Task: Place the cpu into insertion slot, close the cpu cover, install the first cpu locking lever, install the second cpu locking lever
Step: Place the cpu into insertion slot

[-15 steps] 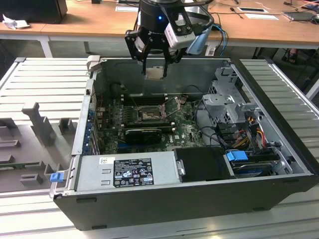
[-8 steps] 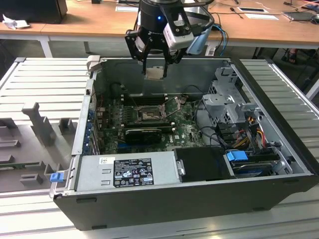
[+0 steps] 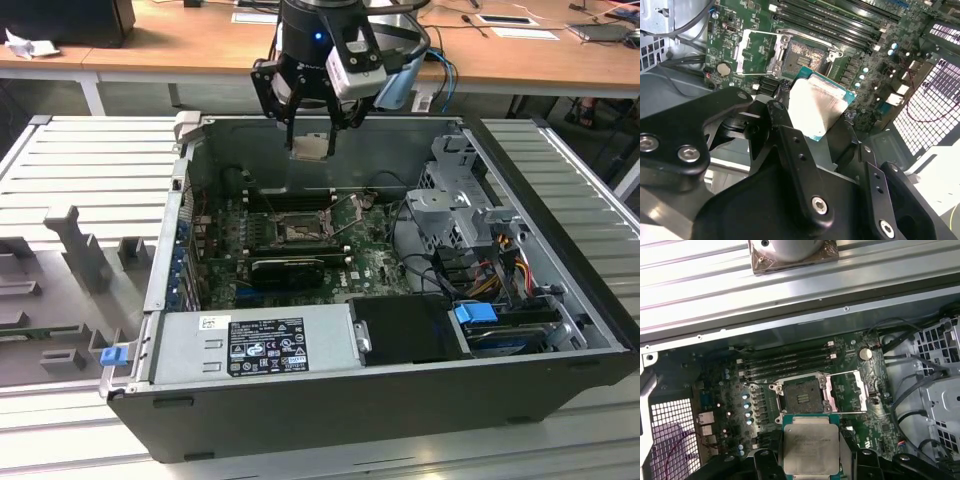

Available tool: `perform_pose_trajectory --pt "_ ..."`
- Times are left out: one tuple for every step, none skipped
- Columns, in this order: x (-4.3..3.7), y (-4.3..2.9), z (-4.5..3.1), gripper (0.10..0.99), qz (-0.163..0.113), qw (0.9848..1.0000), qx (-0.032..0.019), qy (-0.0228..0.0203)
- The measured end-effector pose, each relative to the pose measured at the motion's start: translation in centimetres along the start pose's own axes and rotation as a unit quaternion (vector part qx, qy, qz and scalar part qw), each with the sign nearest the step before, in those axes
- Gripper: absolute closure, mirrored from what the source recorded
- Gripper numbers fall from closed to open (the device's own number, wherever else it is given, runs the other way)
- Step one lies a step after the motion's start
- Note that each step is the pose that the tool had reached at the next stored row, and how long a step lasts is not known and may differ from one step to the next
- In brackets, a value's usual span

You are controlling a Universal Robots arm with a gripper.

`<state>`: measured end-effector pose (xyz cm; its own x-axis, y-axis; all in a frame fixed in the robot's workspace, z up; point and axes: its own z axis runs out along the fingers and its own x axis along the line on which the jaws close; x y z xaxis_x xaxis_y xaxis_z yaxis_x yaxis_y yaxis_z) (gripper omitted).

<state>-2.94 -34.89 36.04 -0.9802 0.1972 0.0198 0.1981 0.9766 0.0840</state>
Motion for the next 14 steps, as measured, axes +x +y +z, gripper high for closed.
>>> perform_pose_trajectory --pt "0.00 0.00 0.00 0.549 0.002 1.0000 0.0000 -0.0002" --pt "0.00 0.00 0.01 0.549 0.005 1.0000 -0.0001 -0.0004" --pt "0.00 0.00 0.01 0.549 0.008 1.0000 -0.0002 -0.0007" --pt "0.00 0.00 0.01 0.549 0.010 1.0000 -0.0002 -0.0008" --pt "0.00 0.00 0.01 0.549 0.012 0.9999 -0.0003 -0.0010" --pt "0.00 0.00 0.01 0.549 0.014 0.9999 -0.0003 -0.0012" --pt "0.00 0.00 0.01 0.549 0.017 0.9999 -0.0004 -0.0014" --pt "0.00 0.00 0.01 0.549 0.020 0.9998 -0.0004 -0.0017" --pt "0.00 0.00 0.02 0.549 0.023 0.9997 -0.0004 -0.0020" --pt "0.00 -0.01 0.02 0.549 0.025 0.9997 -0.0001 -0.0022" --pt "0.00 -0.01 0.02 0.549 0.028 0.9996 0.0000 -0.0025" --pt "0.00 -0.01 0.03 0.549 0.030 0.9996 0.0001 -0.0027" --pt "0.00 -0.01 0.04 0.549 0.034 0.9994 0.0002 -0.0031" --pt "0.00 -0.01 0.05 0.549 0.039 0.9993 0.0002 -0.0034"
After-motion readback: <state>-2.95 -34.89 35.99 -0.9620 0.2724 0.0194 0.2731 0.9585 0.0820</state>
